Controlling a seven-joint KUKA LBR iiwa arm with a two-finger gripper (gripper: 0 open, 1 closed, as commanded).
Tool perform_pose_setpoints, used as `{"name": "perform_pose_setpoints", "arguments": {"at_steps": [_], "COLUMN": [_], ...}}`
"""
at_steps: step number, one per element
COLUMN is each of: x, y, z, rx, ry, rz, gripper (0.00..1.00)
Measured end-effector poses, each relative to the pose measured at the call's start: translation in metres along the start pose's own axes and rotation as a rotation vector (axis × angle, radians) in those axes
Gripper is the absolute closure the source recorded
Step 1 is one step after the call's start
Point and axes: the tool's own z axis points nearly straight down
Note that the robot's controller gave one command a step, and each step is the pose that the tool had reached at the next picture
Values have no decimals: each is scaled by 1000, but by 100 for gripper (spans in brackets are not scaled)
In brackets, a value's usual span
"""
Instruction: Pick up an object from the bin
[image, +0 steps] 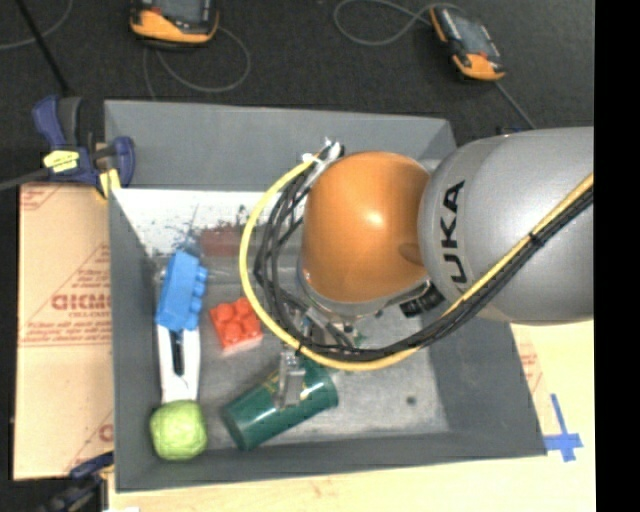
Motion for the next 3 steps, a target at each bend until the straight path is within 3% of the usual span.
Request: {"name": "perform_pose_setpoints", "arguments": {"at_steps": [2, 3], "x": [-1, 9], "y": [-1, -8], "z": [-4, -10], "rx": [-2, 4], "ry": [-7, 8], "rz": [2, -13], "gripper": [0, 0]}}
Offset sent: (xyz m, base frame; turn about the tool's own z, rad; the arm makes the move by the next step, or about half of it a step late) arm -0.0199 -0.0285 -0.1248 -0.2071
